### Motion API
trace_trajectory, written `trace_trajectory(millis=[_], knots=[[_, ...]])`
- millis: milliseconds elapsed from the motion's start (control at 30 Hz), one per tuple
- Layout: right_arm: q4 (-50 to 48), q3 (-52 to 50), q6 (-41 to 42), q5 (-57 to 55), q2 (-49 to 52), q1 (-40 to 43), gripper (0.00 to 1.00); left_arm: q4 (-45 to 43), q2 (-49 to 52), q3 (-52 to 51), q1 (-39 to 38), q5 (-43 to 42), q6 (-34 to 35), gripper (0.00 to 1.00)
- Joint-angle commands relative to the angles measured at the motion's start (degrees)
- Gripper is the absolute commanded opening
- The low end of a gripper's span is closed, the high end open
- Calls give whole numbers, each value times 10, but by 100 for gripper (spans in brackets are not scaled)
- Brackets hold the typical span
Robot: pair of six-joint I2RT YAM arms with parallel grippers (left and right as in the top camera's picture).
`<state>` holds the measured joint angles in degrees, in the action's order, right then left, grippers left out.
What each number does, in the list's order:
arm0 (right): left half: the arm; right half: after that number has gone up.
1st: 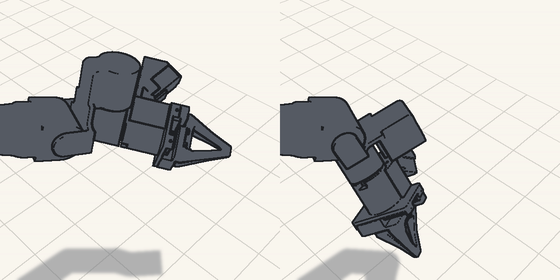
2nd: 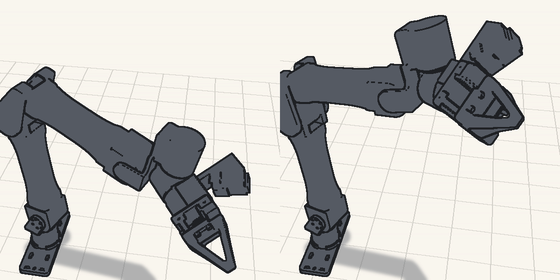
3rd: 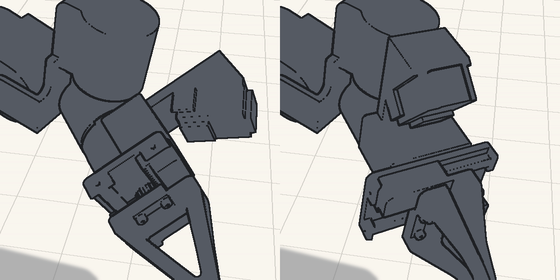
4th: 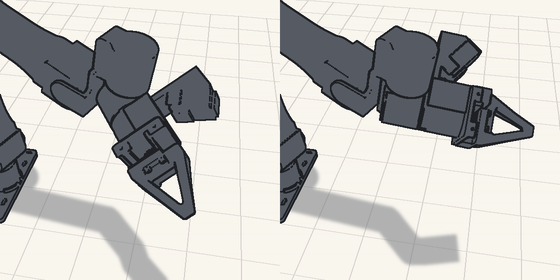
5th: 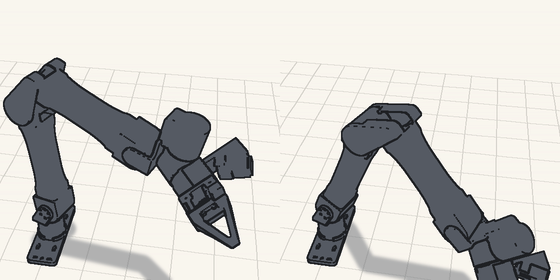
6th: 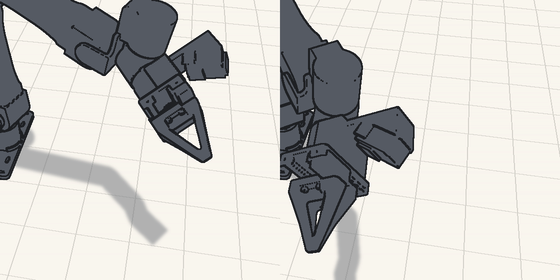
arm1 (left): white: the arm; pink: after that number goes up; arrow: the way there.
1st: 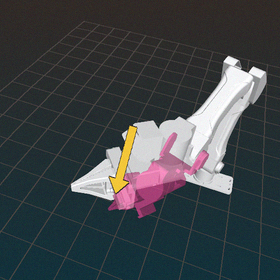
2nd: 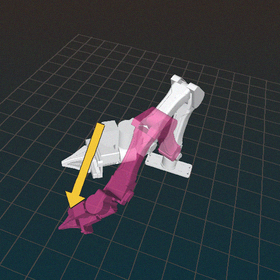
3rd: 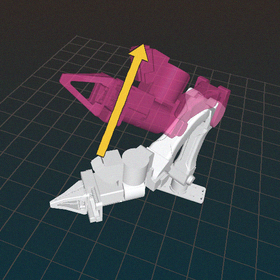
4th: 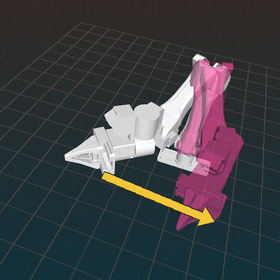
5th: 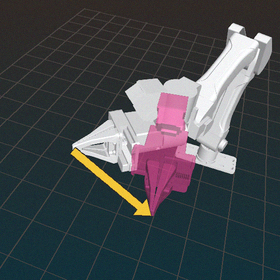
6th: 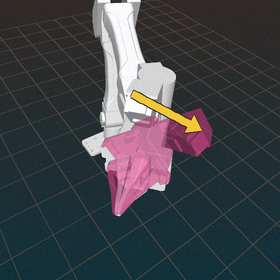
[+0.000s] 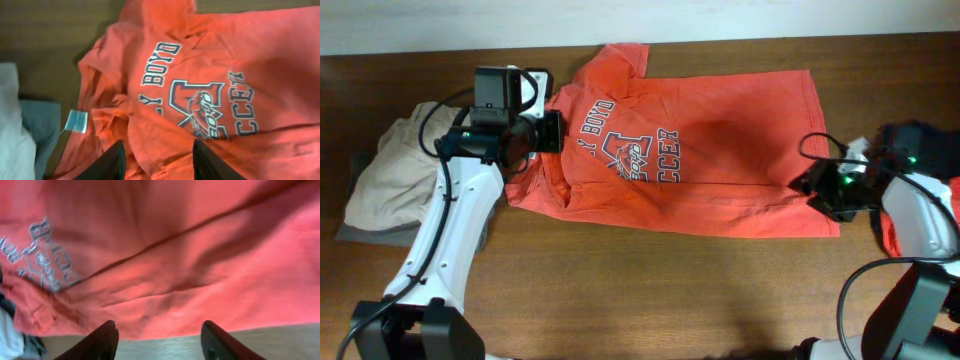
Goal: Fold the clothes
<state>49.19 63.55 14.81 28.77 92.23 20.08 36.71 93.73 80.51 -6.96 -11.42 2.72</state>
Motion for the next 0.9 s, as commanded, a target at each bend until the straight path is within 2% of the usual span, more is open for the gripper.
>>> trace_trajectory(millis=[0, 200, 367, 500, 667, 733, 800, 867], knots=[[-8, 49, -13, 10, -2, -40, 62, 15, 32, 63, -1, -30, -43, 47], [-4, 146, -4, -23, 10, -62, 68, 92, 151, 239, -2, -28, -87, 57], [-10, 206, -4, -22, 43, -63, 69, 136, 251, 348, -3, -29, -82, 62], [15, 206, -26, -30, 51, -70, 70, 278, 263, 354, -7, -32, -52, 62], [31, 206, -26, -40, 51, -69, 70, 429, 263, 353, -9, -31, -50, 59], [39, 206, -26, -46, 51, -69, 70, 466, 263, 346, -10, -20, -52, 54], [45, 206, -26, -46, 51, -69, 70, 482, 263, 331, -16, -18, -59, 53], [54, 206, -26, -46, 51, -69, 70, 489, 260, 306, -24, -17, -58, 46]])
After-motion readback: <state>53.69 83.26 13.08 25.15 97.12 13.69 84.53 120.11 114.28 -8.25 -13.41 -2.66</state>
